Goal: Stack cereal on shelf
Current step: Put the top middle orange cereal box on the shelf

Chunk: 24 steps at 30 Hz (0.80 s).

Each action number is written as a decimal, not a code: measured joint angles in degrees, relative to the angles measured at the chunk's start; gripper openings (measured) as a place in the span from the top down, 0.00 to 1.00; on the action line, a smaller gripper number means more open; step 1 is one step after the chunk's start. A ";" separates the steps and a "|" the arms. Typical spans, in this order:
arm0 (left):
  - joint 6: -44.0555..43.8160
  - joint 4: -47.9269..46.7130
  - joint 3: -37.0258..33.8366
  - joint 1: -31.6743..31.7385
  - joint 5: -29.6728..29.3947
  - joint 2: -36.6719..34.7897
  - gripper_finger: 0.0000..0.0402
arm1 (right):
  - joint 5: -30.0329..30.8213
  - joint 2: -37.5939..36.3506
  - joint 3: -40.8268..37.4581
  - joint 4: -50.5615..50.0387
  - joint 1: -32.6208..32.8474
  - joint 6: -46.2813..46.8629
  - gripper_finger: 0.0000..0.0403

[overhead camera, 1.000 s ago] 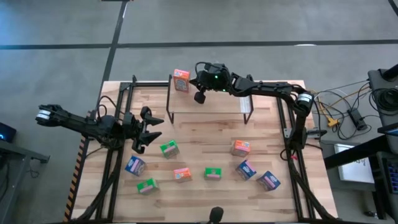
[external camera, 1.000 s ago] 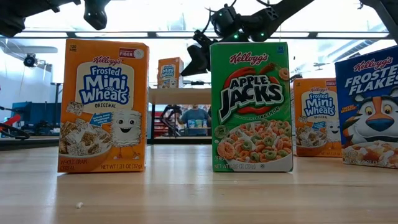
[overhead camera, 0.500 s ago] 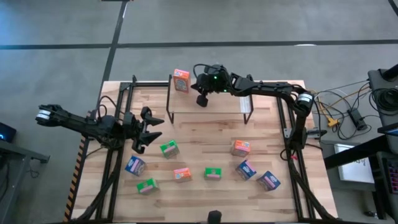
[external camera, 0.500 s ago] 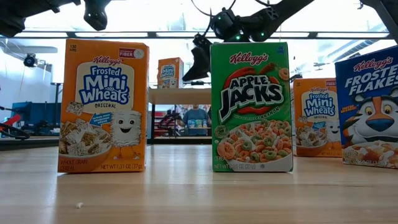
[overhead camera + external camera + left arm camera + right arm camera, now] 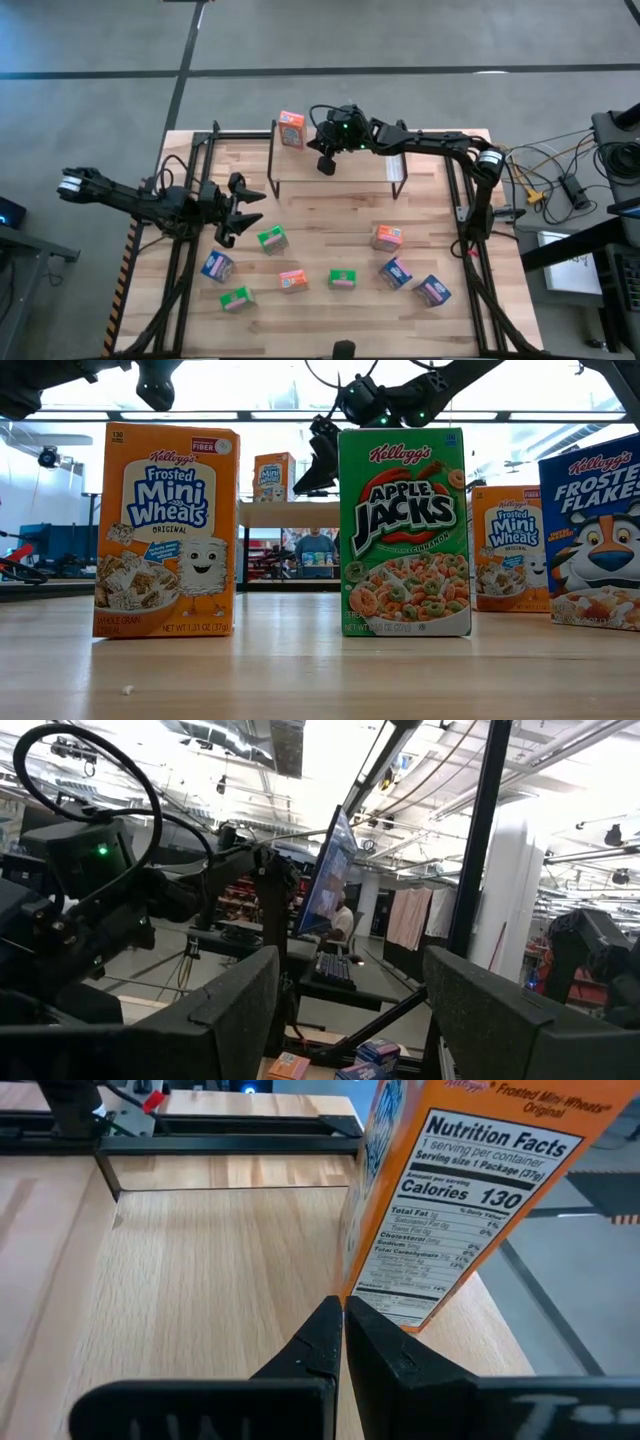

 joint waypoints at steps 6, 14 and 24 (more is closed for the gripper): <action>0.00 0.02 0.00 0.01 -0.02 -0.01 0.42 | 0.00 0.00 -0.02 -0.13 0.00 0.02 0.98; 1.11 0.48 0.00 0.02 -0.02 -0.15 0.42 | -8.41 0.04 -0.72 2.63 2.27 3.92 0.98; 1.92 0.72 0.00 0.02 -0.02 -0.61 0.42 | 2.28 0.15 -5.79 18.09 6.58 4.97 0.98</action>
